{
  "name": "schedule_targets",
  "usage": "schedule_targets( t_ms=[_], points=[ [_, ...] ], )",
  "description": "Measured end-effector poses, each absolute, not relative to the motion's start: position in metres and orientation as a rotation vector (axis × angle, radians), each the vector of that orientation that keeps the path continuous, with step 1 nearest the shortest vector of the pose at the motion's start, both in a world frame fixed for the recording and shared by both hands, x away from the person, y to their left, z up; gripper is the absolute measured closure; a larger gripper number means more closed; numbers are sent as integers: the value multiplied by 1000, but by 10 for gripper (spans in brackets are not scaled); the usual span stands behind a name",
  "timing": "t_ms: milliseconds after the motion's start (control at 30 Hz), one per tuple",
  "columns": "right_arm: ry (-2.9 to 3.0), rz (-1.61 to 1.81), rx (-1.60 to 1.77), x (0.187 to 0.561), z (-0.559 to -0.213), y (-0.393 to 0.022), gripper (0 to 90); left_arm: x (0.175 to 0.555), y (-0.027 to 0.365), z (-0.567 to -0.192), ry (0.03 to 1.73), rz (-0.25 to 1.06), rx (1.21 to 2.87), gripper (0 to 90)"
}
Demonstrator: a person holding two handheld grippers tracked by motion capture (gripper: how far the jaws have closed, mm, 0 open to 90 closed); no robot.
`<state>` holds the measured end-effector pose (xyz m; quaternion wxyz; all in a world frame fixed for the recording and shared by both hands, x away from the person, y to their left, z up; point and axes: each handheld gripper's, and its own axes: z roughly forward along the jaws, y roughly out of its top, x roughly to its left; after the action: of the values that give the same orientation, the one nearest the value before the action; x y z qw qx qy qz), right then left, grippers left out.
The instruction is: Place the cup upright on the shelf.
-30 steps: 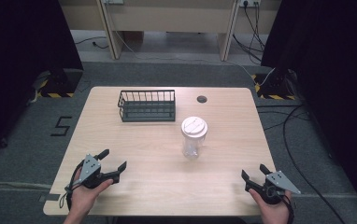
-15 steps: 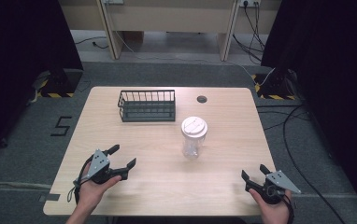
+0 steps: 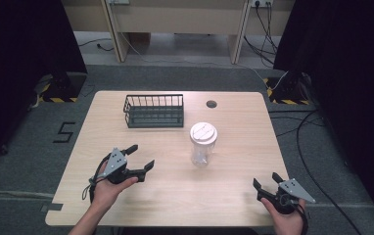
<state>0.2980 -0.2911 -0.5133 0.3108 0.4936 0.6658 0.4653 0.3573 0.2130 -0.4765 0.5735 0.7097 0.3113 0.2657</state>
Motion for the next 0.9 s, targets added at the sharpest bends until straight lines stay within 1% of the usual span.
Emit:
schedule_targets(
  t_ms=[900],
  points=[
    [1774,1230,1305,299,-513,-291,219,384,156,-475,644,558,1722,147]
  ],
)
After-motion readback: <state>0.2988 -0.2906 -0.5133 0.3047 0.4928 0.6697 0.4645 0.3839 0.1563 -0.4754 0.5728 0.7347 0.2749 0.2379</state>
